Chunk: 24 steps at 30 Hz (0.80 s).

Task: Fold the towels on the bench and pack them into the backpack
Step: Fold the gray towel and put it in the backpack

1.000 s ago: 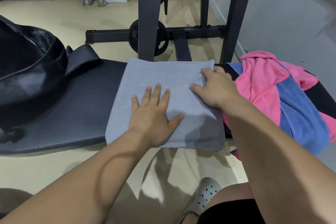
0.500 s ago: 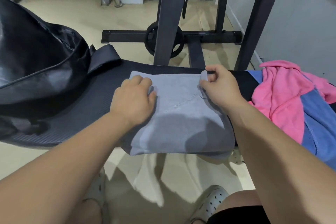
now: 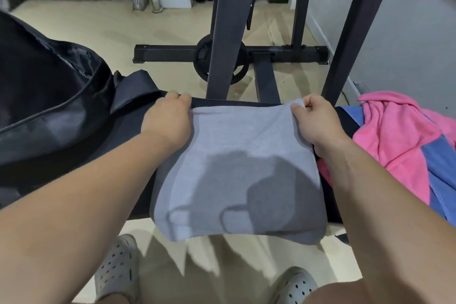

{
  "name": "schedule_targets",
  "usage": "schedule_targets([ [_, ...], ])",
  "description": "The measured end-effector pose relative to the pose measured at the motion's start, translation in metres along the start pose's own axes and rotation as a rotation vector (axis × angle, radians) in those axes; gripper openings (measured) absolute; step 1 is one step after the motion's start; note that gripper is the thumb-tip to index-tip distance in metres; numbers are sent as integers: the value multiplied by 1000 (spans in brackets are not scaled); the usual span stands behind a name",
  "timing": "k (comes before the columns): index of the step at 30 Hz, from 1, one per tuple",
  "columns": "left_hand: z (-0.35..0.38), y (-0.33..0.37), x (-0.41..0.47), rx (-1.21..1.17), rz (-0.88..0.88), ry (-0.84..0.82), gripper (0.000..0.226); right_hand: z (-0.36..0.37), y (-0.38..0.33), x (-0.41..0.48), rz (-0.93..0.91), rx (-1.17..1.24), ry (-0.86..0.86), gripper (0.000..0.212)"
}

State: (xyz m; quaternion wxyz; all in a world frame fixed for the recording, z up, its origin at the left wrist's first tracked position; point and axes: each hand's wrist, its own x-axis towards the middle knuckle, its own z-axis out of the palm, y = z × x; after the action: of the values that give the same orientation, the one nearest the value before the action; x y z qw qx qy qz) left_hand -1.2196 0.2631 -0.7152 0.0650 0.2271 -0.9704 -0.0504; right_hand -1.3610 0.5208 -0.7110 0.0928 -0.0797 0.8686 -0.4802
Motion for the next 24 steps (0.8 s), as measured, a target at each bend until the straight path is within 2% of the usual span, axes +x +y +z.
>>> schedule_targets([
  [6, 6, -14, 15, 51, -8, 107, 7, 6, 7, 10, -91, -196, 58, 1],
  [7, 8, -14, 15, 44, -20, 102, 9, 7, 6, 10, -105, -213, 66, 7],
  [9, 10, -13, 17, 27, -30, 65, 24, 11, 6, 10, -146, -273, 84, 33],
  [11, 12, -12, 18, 39, -27, 21, 38, 14, 4, 10, -222, -494, 113, 60],
  [14, 13, -9, 19, 54, 4, 0, 48, 18, 0, 8, -345, -806, -1, 73],
  [16, 12, -7, 19, 42, 27, -8, 48, 20, -1, 9, -359, -875, -76, 71],
  [20, 6, -2, 22, 32, 62, -8, 33, 22, -1, 11, -327, -899, -25, 43],
  [24, -6, 1, 27, 76, 79, -60, 25, 16, -2, 13, -262, -856, -45, 34],
])
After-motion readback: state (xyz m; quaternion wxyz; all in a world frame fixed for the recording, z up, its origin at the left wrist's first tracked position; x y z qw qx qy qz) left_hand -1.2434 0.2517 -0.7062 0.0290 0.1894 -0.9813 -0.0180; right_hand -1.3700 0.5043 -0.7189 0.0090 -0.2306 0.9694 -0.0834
